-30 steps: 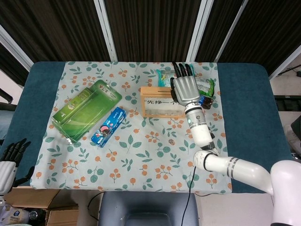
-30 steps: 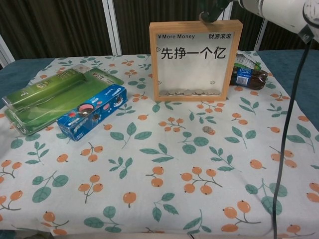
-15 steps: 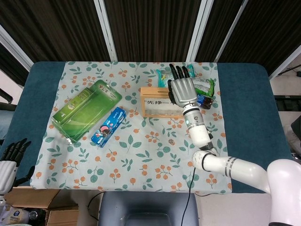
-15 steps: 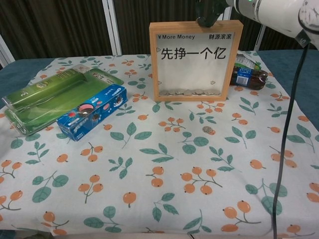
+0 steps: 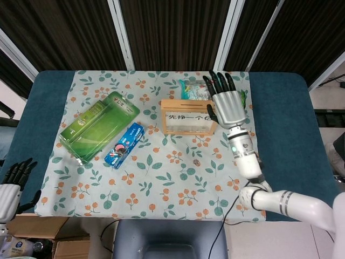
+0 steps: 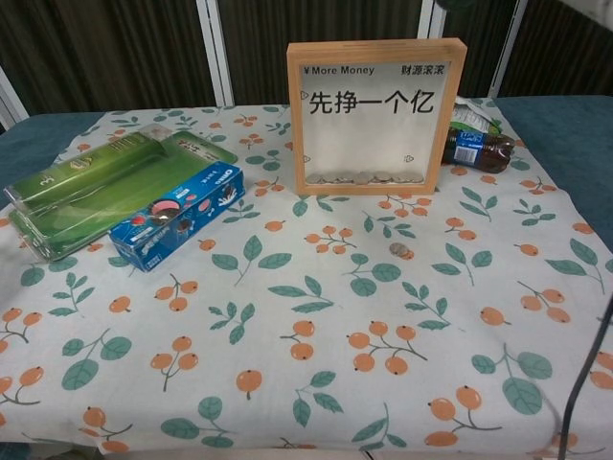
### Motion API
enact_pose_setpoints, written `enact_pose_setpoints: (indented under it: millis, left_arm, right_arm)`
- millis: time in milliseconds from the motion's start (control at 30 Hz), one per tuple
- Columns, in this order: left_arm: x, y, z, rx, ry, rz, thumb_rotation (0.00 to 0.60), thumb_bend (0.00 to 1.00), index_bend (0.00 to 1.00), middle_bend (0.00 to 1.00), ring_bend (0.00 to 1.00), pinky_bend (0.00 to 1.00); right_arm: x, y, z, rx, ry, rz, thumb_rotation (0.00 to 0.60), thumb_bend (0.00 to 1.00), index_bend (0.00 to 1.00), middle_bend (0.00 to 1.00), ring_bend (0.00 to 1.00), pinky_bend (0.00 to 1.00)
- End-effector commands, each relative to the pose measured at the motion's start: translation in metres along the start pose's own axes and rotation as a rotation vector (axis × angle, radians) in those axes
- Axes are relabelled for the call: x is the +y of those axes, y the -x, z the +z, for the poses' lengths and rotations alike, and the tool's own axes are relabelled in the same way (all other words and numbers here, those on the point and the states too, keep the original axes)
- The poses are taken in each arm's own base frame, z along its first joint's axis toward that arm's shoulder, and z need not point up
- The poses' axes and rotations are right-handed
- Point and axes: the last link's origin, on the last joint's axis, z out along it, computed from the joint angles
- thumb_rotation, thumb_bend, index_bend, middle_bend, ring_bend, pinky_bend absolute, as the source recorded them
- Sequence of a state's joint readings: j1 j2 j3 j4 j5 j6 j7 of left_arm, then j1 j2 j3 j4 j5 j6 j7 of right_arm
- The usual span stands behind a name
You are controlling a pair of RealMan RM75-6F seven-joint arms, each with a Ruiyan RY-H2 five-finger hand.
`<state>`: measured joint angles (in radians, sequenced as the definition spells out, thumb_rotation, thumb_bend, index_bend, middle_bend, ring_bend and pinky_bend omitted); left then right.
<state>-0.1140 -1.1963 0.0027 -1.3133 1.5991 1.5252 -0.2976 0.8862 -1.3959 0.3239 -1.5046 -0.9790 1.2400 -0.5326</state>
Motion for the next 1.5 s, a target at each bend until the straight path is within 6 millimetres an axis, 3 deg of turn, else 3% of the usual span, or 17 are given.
enact_pose_setpoints:
  millis: [33, 300, 433, 533, 700, 967, 1167, 1333, 1500]
  left_arm:
    - [0.002, 0.000, 0.002, 0.002, 0.006, 0.004, 0.600, 0.40, 0.00, 0.00, 0.00, 0.05]
    - [0.008, 0.003, 0.007, 0.012, 0.023, 0.015, 0.600, 0.40, 0.00, 0.00, 0.00, 0.05]
    - [0.010, 0.006, 0.008, 0.000, 0.032, 0.022, 0.600, 0.40, 0.00, 0.00, 0.00, 0.05]
    - [0.010, 0.008, 0.008, -0.005, 0.037, 0.024, 0.600, 0.40, 0.00, 0.00, 0.00, 0.05]
    - [0.009, 0.009, 0.006, -0.006, 0.036, 0.024, 0.600, 0.40, 0.00, 0.00, 0.00, 0.05]
    - [0.005, 0.009, 0.003, -0.004, 0.024, 0.018, 0.600, 0.40, 0.00, 0.00, 0.00, 0.05]
    - [0.005, 0.010, 0.002, -0.006, 0.022, 0.018, 0.600, 0.40, 0.00, 0.00, 0.00, 0.05]
    - [0.001, 0.008, 0.002, 0.000, 0.012, 0.018, 0.600, 0.40, 0.00, 0.00, 0.00, 0.05]
    - [0.000, 0.010, 0.001, -0.006, 0.009, 0.014, 0.600, 0.40, 0.00, 0.00, 0.00, 0.05]
  right_arm:
    - [0.053, 0.000, -0.078, 0.108, -0.020, 0.036, 0.600, 0.61, 0.00, 0.00, 0.00, 0.00]
    - [0.106, 0.038, -0.176, 0.044, -0.035, -0.033, 0.600, 0.60, 0.00, 0.00, 0.00, 0.00]
    - [0.108, 0.064, -0.208, -0.037, -0.059, -0.052, 0.600, 0.60, 0.00, 0.00, 0.00, 0.00]
    - [0.101, 0.080, -0.216, -0.086, -0.081, -0.058, 0.600, 0.60, 0.00, 0.00, 0.00, 0.00]
    - [0.082, 0.100, -0.215, -0.146, -0.126, -0.073, 0.600, 0.60, 0.00, 0.00, 0.00, 0.00]
    - [0.050, 0.122, -0.176, -0.179, -0.155, -0.112, 0.600, 0.58, 0.00, 0.00, 0.00, 0.00]
    - [0.037, 0.131, -0.162, -0.201, -0.159, -0.099, 0.600, 0.56, 0.00, 0.00, 0.00, 0.00]
    - [0.005, 0.150, -0.140, -0.278, -0.208, -0.081, 0.600, 0.40, 0.00, 0.00, 0.00, 0.00]
    - [-0.004, 0.159, -0.132, -0.314, -0.205, -0.125, 0.600, 0.30, 0.00, 0.00, 0.00, 0.00]
